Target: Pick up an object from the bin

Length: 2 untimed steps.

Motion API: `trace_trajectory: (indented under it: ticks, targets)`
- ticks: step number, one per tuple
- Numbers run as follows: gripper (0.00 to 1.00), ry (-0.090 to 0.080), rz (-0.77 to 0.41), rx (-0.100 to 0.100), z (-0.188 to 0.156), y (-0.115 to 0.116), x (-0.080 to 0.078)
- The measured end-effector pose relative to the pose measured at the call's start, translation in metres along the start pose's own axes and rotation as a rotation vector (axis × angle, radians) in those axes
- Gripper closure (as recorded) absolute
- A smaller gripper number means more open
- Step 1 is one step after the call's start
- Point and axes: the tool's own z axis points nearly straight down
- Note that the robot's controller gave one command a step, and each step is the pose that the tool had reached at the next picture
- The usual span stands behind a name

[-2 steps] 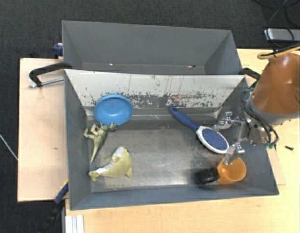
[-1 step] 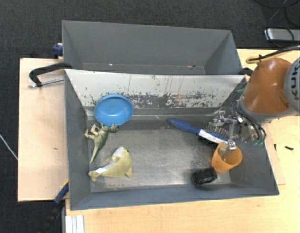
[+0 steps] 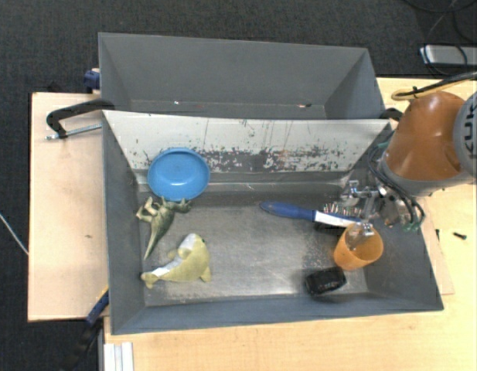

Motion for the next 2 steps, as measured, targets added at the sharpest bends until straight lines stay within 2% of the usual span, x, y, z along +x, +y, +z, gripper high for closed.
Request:
trace_trajectory:
  ticks: [1,2]
  targets:
    - [1.00,-0.004,0.029,0.000,-0.110,0.016,-0.002]
    - [1.00,-0.006,0.014,0.001,-0.251,0.028,-0.020]
